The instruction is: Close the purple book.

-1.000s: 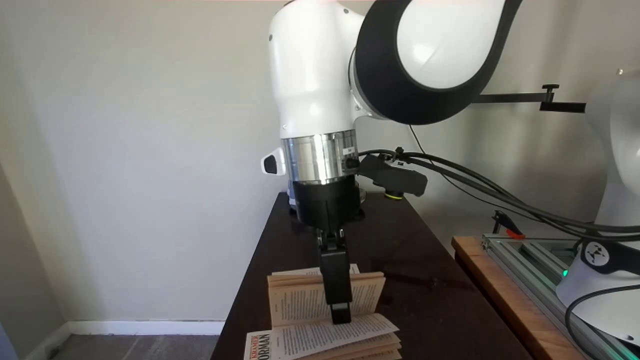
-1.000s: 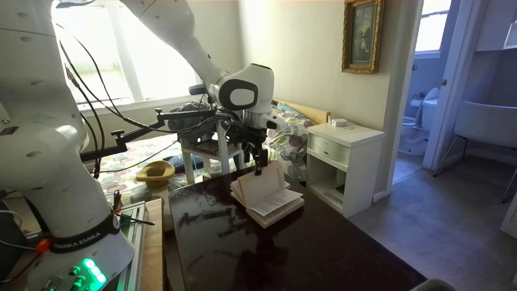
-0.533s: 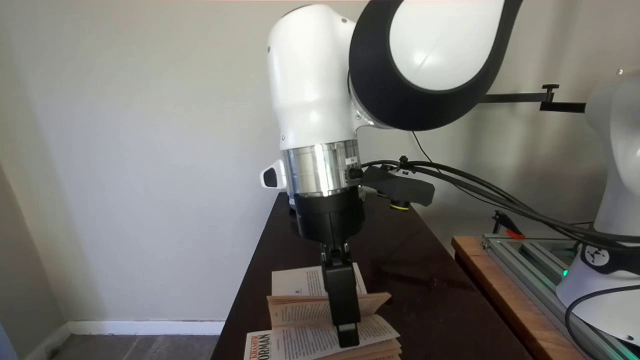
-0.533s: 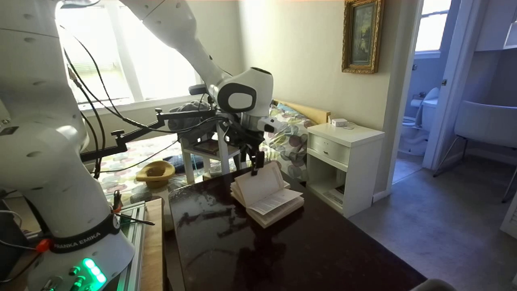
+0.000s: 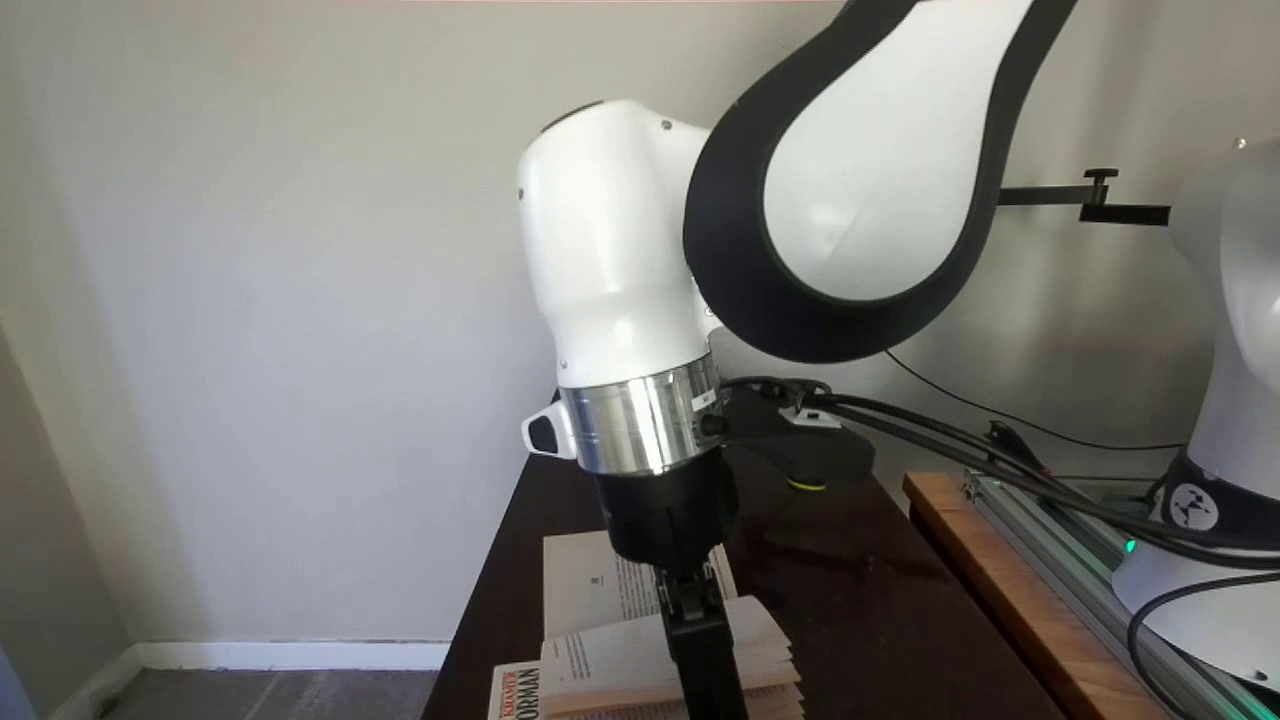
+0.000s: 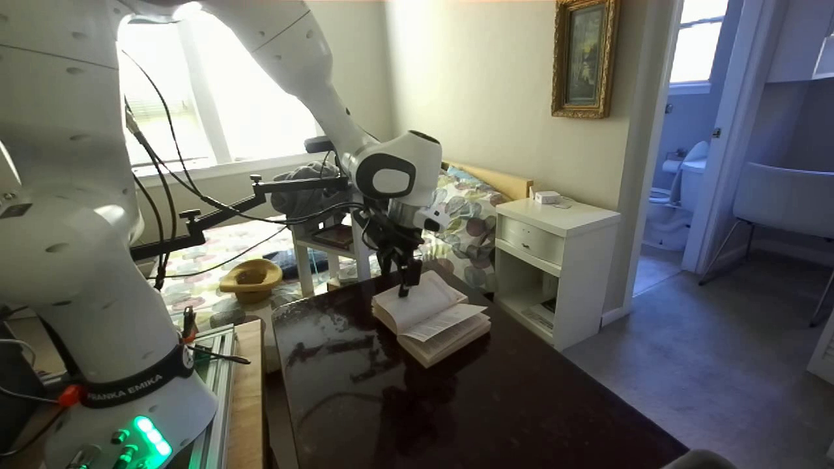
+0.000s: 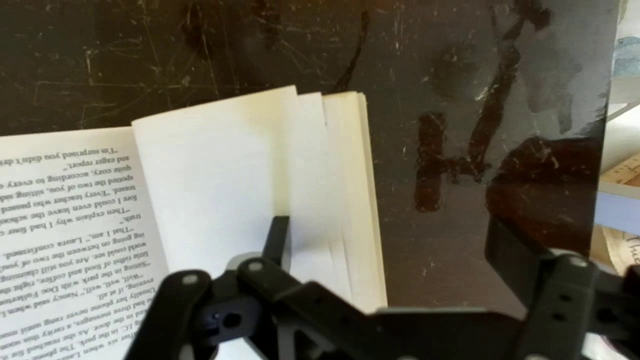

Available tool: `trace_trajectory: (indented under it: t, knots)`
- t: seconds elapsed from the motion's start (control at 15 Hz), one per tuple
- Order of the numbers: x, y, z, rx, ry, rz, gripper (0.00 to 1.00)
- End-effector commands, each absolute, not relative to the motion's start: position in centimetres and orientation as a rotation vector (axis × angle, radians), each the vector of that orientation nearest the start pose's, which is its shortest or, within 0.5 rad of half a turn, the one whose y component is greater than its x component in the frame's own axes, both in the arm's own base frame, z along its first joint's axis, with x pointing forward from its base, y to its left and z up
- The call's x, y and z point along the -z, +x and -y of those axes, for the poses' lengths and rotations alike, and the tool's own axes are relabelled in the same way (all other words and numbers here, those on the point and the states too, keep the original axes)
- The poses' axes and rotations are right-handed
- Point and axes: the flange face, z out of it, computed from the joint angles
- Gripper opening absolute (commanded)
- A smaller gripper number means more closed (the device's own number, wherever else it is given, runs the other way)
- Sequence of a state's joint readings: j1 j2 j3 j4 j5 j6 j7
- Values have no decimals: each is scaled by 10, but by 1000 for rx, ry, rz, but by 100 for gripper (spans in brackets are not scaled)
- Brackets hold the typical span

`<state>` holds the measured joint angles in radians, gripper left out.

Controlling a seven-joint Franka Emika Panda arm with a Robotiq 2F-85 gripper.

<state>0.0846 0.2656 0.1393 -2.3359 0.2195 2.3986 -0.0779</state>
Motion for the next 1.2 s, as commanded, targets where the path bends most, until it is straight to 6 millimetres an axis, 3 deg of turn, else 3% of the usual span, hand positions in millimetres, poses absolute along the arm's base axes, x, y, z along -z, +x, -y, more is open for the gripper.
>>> trace_trajectory:
  t: [0.0,0.2,0.6,0.87,1.13]
  knots:
    - [-192,488,-122,-363,-2958,236,100]
    - [-200,491,-125,-349,-2941,233,100]
    - [-267,505,-118,-198,-2978,193,100]
    - [-298,508,-86,-138,-3045,121,100]
    - [-306,509,-45,-128,-3071,6,100]
